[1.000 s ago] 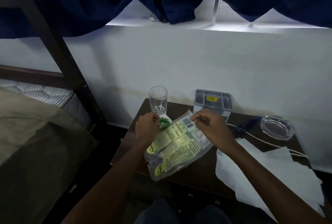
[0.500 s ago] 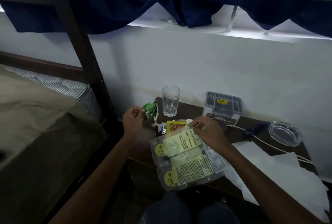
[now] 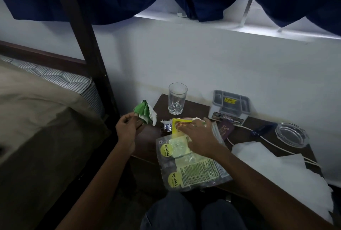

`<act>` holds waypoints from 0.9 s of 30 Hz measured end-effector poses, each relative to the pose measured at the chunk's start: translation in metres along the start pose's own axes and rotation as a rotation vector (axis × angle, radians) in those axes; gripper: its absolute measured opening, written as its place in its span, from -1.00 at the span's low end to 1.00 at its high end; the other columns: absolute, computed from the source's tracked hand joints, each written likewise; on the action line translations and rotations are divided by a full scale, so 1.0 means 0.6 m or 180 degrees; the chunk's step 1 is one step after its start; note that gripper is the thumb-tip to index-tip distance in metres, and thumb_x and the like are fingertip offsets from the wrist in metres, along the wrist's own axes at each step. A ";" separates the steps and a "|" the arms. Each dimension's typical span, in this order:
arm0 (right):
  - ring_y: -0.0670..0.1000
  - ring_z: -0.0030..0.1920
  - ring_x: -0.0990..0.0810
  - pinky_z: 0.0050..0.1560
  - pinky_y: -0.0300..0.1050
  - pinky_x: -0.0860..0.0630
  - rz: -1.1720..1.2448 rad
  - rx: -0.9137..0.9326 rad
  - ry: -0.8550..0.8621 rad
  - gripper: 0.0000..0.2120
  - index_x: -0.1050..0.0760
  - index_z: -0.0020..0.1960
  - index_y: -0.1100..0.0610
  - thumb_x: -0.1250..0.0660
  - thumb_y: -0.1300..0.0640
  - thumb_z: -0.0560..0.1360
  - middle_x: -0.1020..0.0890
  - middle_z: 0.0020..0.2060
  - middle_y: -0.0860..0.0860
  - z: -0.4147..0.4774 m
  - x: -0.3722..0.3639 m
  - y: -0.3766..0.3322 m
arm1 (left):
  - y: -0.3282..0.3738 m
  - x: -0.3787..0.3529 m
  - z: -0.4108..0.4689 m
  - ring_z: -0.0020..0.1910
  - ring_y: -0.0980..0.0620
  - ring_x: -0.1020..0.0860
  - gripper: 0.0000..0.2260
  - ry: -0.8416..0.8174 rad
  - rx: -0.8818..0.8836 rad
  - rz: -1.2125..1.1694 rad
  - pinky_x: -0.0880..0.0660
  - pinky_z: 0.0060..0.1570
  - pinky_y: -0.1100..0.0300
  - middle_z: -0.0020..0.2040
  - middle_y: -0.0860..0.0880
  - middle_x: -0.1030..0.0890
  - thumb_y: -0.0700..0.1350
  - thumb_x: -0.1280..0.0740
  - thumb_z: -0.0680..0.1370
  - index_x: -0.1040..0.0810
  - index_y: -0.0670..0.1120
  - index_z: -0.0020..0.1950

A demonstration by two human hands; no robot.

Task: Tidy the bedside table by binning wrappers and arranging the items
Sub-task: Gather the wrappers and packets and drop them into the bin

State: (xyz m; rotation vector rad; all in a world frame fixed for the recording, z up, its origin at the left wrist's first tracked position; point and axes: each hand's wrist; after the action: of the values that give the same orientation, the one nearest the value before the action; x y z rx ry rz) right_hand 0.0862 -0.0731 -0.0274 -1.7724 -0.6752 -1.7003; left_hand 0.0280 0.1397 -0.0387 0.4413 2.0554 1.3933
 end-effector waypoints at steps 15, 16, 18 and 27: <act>-0.32 -0.31 -0.58 -0.21 -0.48 -0.47 0.2350 -0.0391 0.0430 -0.76 -0.64 -0.14 0.10 -0.37 0.41 0.40 -0.64 -0.26 -0.14 -0.162 0.168 0.076 | 0.037 -0.036 -0.102 -0.50 0.17 -0.60 -0.86 -0.0263 0.0270 -0.0467 -0.55 -0.46 0.33 -0.50 0.06 -0.62 -0.26 -0.22 0.59 -0.43 -0.10 -0.15; -0.30 -0.31 -0.59 -0.24 -0.46 -0.49 0.2604 -0.0518 0.0493 -0.73 -0.62 -0.18 0.05 -0.38 0.42 0.39 -0.65 -0.32 -0.18 -0.185 0.180 0.089 | 0.036 -0.042 -0.112 -0.48 0.14 -0.59 -0.87 -0.0334 0.0303 -0.0479 -0.57 -0.43 0.31 -0.49 0.06 -0.63 -0.26 -0.22 0.58 -0.44 -0.10 -0.15; -0.26 -0.33 -0.60 -0.27 -0.41 -0.52 0.2999 -0.0771 0.0752 -0.73 -0.61 -0.20 0.05 -0.40 0.42 0.37 -0.66 -0.39 -0.18 -0.230 0.200 0.113 | 0.035 -0.056 -0.136 -0.45 0.12 -0.61 -0.88 -0.0453 0.0371 -0.0523 -0.60 -0.38 0.28 -0.45 0.04 -0.64 -0.25 -0.23 0.58 -0.44 -0.10 -0.14; -0.01 -0.27 -0.60 -0.32 -0.23 -0.52 0.3900 -0.1742 0.1735 -0.81 -0.57 -0.15 0.15 -0.35 0.42 0.39 -0.61 -0.27 0.01 -0.433 0.239 0.221 | 0.031 -0.128 -0.251 -0.41 0.12 -0.63 -0.83 -0.1143 0.0578 -0.0692 -0.61 -0.31 0.27 -0.35 0.02 -0.65 -0.29 -0.19 0.58 -0.45 -0.10 -0.17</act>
State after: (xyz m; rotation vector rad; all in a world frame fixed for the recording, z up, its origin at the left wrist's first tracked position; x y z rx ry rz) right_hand 0.0066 -0.3563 0.1108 -1.3567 1.0173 -1.3291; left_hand -0.0125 -0.0049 0.0404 0.4879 1.8739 0.9288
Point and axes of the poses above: each hand's wrist, its own z-axis towards the middle knuckle, its own x-axis out of the back of the hand, y = z × x
